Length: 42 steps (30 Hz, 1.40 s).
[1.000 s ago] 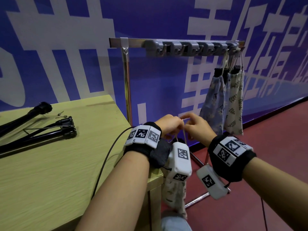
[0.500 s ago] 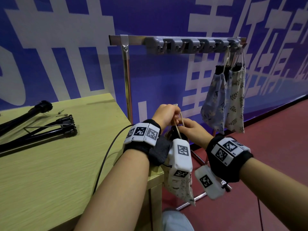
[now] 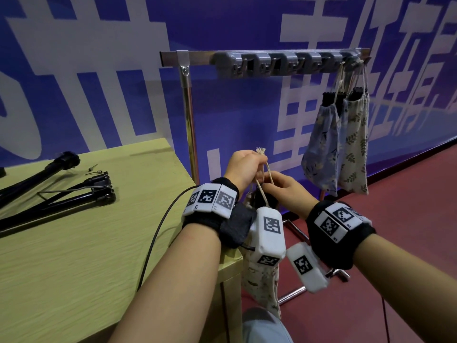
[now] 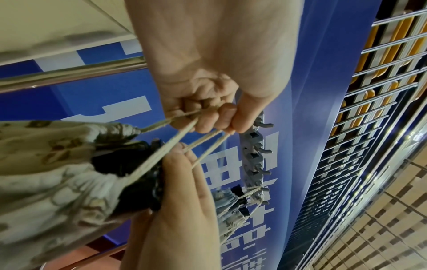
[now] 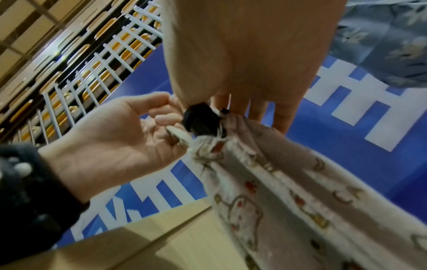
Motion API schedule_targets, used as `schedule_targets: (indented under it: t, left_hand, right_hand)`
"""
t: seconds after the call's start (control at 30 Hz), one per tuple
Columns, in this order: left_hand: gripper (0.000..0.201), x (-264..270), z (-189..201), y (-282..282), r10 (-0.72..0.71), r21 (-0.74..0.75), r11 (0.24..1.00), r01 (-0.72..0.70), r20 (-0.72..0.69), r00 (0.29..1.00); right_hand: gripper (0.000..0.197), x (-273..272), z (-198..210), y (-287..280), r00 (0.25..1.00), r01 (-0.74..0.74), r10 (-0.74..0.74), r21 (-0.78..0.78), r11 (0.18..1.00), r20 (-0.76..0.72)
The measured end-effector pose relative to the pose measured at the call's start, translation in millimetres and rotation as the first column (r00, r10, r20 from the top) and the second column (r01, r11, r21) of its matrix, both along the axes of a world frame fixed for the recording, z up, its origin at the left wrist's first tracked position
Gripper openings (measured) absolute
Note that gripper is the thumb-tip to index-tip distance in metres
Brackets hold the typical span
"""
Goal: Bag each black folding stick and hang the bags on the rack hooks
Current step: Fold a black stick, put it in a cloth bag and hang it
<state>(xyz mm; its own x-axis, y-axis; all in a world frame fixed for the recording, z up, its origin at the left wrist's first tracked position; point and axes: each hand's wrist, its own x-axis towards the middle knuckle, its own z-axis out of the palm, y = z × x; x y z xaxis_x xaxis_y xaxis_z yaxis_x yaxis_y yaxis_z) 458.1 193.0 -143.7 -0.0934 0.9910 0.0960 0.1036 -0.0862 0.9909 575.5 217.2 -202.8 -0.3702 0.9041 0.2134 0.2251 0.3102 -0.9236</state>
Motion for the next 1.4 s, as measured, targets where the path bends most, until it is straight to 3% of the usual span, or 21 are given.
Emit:
schedule_targets:
  t: [0.2,0.33,0.5,0.67,1.0,1.2,1.4]
  left_hand:
    - [0.024,4,10,2,-0.045,-0.043,0.998,0.043,-0.033,0.998]
    - [0.027,19,30,18,-0.049,-0.019,0.999,0.046,-0.174,0.984]
    - [0.021,52,72,41,0.026,0.172,0.983,0.057,-0.444,0.896]
    - [0.016,80,115,78,0.12,0.305,0.951,0.048,-0.511,0.851]
    - [0.018,106,153,149,0.257,0.431,0.9,0.063,-0.642,0.722]
    - [0.015,120,169,198,0.354,0.49,0.869,0.069,-0.712,0.606]
    - [0.024,127,173,234,0.449,0.555,0.831,0.046,-0.717,0.533]
  right_hand:
    - [0.012,14,-2,5,0.978,-0.042,0.039,-0.008,0.999,-0.205]
    - [0.01,26,12,17,0.961,0.093,-0.079,0.041,0.995,-0.266]
    - [0.017,50,52,37,0.935,0.196,-0.153,0.108,0.975,-0.319]
    - [0.014,84,97,60,0.892,0.167,-0.114,0.085,0.982,-0.438]
    - [0.027,102,143,133,0.812,0.39,-0.316,0.054,0.919,-0.49]
    - [0.018,114,168,183,0.757,0.517,-0.439,0.033,0.855,-0.485]
    - [0.028,120,176,228,0.749,0.554,-0.497,0.004,0.832,-0.438]
